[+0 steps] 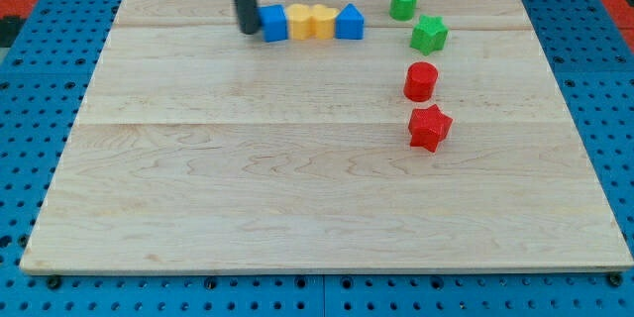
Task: Point your arm at the top center
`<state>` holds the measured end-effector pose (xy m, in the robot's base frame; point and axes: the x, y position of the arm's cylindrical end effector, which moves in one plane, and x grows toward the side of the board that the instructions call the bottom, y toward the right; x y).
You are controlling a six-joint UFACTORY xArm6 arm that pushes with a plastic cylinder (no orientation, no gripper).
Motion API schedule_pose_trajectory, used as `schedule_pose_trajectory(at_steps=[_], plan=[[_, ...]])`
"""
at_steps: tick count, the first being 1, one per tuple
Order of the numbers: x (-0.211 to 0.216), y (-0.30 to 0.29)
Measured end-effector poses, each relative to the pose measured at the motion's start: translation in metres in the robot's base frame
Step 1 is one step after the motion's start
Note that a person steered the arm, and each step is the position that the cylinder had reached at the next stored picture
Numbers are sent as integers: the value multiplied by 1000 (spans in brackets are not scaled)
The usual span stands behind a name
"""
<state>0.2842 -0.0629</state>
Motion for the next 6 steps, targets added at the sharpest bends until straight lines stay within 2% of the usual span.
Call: schedule_pose_trajectory(at_steps=[1,2,3,4,5,6], plan=[[1,77],[10,113],[20,99],[-12,50],[-80,60],[-92,83]])
